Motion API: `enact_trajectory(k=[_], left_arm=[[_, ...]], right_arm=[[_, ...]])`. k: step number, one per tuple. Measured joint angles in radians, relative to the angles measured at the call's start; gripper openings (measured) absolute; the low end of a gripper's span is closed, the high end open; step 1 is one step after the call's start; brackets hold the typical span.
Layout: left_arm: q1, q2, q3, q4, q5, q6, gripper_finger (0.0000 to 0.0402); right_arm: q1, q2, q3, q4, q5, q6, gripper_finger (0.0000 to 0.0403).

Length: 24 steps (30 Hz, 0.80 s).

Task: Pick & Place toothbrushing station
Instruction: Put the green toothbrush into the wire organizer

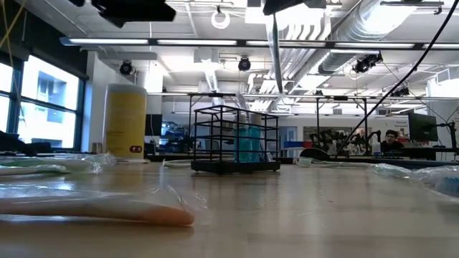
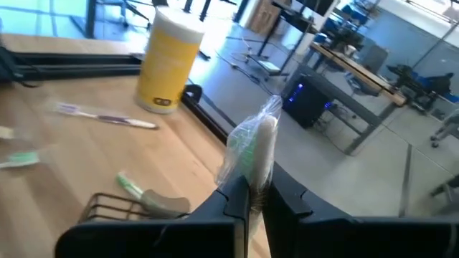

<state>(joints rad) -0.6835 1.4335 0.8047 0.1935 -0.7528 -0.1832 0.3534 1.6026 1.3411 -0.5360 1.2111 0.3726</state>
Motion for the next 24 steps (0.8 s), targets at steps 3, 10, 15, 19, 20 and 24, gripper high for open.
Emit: enact_trajectory(k=[3, 10, 15, 19, 20, 24], left_arm=[[-0.036, -0.021, 0.000, -0.039, 0.001, -0.041, 0.0189], [-0.104, -0.083, 0.000, -0.129, 0.000, -0.143, 0.0189], [-0.138, -0.092, 0.000, -0.149, -0.001, -0.170, 0.0189], [-0.142, -0.092, 0.000, -0.148, 0.000, -0.170, 0.0189], [-0.142, -0.092, 0.000, -0.150, 0.000, -0.170, 0.0189], [-0.141, -0.092, 0.000, -0.148, -0.001, -0.165, 0.0189]], right_arm=[[-0.034, -0.012, -0.001, 0.053, -0.086, -0.073, 0.0011], [-0.100, -0.022, -0.001, 0.166, -0.253, -0.236, 0.0011], [-0.134, -0.024, 0.000, 0.166, -0.274, -0.238, 0.0011], [-0.152, -0.024, -0.048, 0.228, -0.299, -0.239, 0.0011], [-0.155, -0.024, -0.075, 0.255, -0.304, -0.239, 0.0011], [-0.177, -0.049, -0.206, 0.408, -0.323, -0.243, 0.0011]])
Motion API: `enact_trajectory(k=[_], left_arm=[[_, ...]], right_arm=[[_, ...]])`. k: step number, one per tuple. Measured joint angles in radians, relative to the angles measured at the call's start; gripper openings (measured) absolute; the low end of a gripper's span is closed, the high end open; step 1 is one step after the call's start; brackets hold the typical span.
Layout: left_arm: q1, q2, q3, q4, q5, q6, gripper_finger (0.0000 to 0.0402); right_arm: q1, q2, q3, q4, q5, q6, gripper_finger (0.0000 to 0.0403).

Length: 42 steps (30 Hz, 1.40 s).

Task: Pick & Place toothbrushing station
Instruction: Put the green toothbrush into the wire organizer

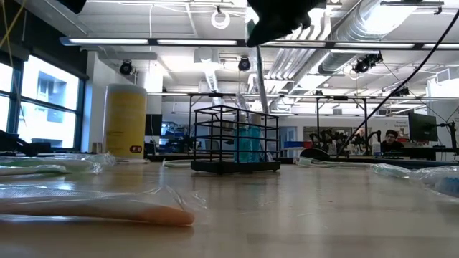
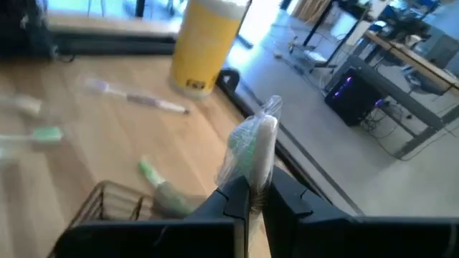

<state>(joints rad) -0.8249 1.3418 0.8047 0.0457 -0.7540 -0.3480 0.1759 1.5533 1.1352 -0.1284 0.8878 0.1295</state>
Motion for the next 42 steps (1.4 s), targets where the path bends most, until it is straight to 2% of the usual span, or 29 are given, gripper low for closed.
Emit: enact_trajectory(k=[2, 6, 12, 20, 28, 36, 42], left_arm=[[0.000, 0.000, 0.000, 0.001, -0.008, 0.005, 0.0189], [0.000, 0.000, 0.000, 0.007, -0.067, 0.044, 0.0189], [0.000, -0.018, 0.000, 0.013, -0.093, 0.081, 0.0189], [0.000, -0.032, 0.000, 0.005, -0.090, 0.087, 0.0189], [0.000, -0.041, 0.000, 0.003, -0.123, 0.167, 0.0189], [0.000, -0.139, 0.000, -0.034, -0.141, 0.245, 0.0189], [0.012, -0.252, 0.000, -0.214, -0.226, 0.249, 0.0189]], right_arm=[[-0.014, -0.014, -0.058, 0.102, -0.038, -0.012, 0.0011], [-0.040, -0.020, -0.126, 0.172, -0.087, 0.003, 0.0011], [-0.081, -0.020, -0.139, 0.140, -0.177, 0.098, 0.0011], [-0.123, -0.016, -0.139, 0.035, -0.222, 0.250, 0.0012], [-0.155, -0.007, -0.138, 0.020, -0.278, 0.293, 0.0019], [-0.165, -0.007, -0.138, 0.006, -0.299, 0.272, 0.0078], [-0.165, -0.008, -0.138, -0.038, -0.341, 0.261, 0.0164]])
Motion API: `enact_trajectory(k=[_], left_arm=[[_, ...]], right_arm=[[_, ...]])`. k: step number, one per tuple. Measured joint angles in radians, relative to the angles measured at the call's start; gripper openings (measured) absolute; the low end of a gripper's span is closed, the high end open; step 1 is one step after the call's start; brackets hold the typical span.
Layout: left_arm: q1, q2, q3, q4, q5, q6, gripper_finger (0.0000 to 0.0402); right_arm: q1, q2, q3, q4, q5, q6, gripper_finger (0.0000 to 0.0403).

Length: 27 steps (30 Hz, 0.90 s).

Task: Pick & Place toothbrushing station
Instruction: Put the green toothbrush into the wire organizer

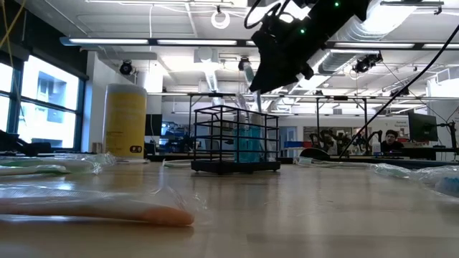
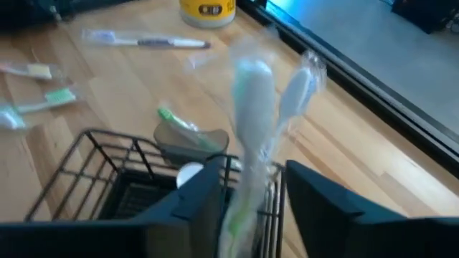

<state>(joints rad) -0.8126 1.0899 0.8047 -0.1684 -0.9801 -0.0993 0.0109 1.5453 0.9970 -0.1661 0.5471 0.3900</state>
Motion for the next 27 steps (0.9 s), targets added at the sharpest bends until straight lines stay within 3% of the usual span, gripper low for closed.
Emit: enact_trajectory(k=[4, 9, 14, 18, 27], left_arm=[[0.066, -0.052, 0.000, -0.124, 0.021, -0.013, 0.0187], [0.208, -0.079, 0.000, -0.221, 0.168, -0.010, 0.0166], [0.361, -0.078, 0.000, -0.270, 0.269, -0.010, 0.0142], [0.464, -0.077, 0.000, -0.276, 0.321, 0.028, 0.0134], [0.600, -0.076, 0.000, -0.219, 0.514, 0.110, 0.0133]], right_arm=[[0.000, -0.027, 0.000, -0.067, -0.003, -0.002, 0.0231], [-0.001, -0.117, 0.000, -0.245, 0.021, 0.034, 0.0277], [-0.057, -0.216, 0.001, -0.533, 0.023, 0.136, 0.0278], [-0.180, -0.248, 0.001, -0.710, -0.017, 0.183, 0.0271], [-0.470, -0.185, 0.001, -0.648, -0.253, -0.032, 0.0271]])
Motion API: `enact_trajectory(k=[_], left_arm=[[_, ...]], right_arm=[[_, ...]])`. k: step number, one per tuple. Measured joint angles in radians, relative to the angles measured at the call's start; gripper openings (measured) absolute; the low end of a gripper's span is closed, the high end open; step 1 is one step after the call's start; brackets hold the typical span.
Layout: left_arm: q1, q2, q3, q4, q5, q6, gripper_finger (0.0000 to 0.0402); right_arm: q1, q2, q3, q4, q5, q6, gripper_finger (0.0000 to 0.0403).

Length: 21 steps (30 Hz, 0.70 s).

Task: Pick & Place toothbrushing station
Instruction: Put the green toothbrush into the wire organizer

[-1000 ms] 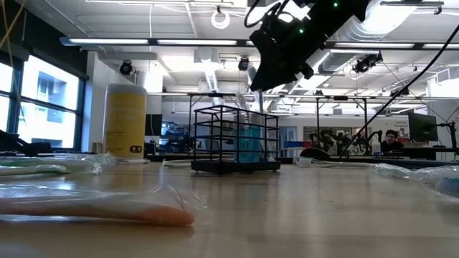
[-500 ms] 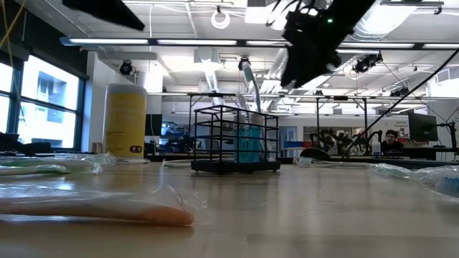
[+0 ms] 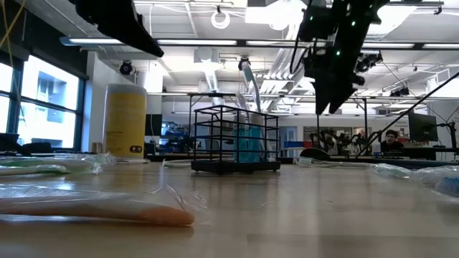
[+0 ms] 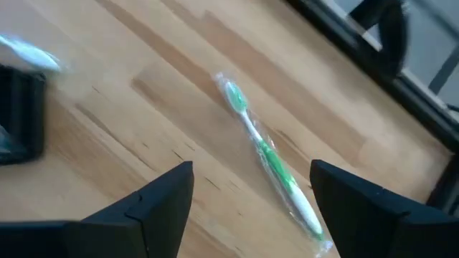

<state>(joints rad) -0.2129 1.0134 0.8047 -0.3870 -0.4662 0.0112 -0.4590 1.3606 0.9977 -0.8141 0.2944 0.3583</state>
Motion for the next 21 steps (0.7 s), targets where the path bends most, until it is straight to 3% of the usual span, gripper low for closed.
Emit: enact_trajectory(k=[4, 8, 16, 21], left_arm=[[0.024, 0.000, 0.000, 0.050, 0.119, 0.011, 0.0133], [0.025, 0.000, 0.000, 0.084, 0.191, 0.011, 0.0133], [0.024, 0.004, 0.000, 0.136, 0.190, 0.068, 0.0133], [0.023, 0.024, 0.000, 0.128, 0.211, 0.070, 0.0133]], right_arm=[[-0.080, 0.090, 0.000, 0.026, -0.080, -0.100, 0.0271], [-0.113, 0.192, 0.000, 0.080, -0.093, -0.159, 0.0271], [-0.144, 0.410, 0.002, 0.158, -0.105, -0.230, 0.0268], [-0.167, 0.480, 0.009, 0.158, -0.159, -0.256, 0.0245]])
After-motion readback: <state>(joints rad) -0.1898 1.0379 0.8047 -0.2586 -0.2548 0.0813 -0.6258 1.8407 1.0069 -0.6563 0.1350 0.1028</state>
